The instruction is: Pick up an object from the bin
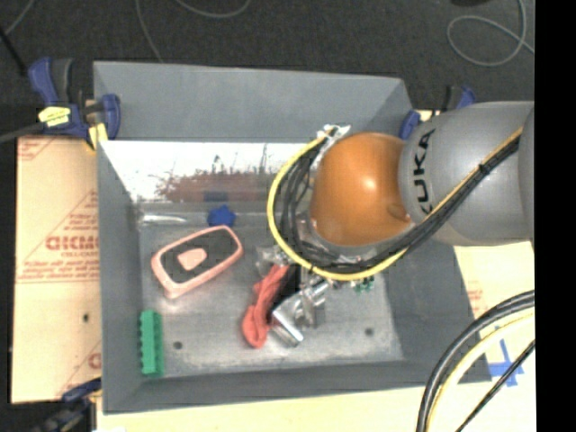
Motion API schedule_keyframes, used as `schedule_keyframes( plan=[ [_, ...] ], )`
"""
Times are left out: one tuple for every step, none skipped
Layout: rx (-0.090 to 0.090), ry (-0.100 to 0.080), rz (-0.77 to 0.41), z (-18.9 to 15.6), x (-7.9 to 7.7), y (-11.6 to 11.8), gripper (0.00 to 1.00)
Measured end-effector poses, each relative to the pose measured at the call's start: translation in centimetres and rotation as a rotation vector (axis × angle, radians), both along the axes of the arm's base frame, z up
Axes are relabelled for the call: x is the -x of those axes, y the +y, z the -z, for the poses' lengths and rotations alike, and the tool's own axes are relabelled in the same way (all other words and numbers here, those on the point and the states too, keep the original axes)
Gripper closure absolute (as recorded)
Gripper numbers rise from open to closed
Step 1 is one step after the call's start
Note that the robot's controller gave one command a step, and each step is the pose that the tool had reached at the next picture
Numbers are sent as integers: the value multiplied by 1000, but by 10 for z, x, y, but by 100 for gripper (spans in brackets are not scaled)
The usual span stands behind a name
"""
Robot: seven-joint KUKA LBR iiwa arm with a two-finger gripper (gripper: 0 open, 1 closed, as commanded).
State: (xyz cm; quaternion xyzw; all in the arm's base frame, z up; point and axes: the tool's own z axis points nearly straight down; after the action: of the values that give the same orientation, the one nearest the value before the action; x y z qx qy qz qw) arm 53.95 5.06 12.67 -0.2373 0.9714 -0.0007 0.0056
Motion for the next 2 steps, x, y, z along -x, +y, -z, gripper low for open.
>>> schedule_keyframes(
  plan=[
    [1,3,-21,4,3,-1,0],
    [0,2,-5,-14,-15,-16,0]
  ],
)
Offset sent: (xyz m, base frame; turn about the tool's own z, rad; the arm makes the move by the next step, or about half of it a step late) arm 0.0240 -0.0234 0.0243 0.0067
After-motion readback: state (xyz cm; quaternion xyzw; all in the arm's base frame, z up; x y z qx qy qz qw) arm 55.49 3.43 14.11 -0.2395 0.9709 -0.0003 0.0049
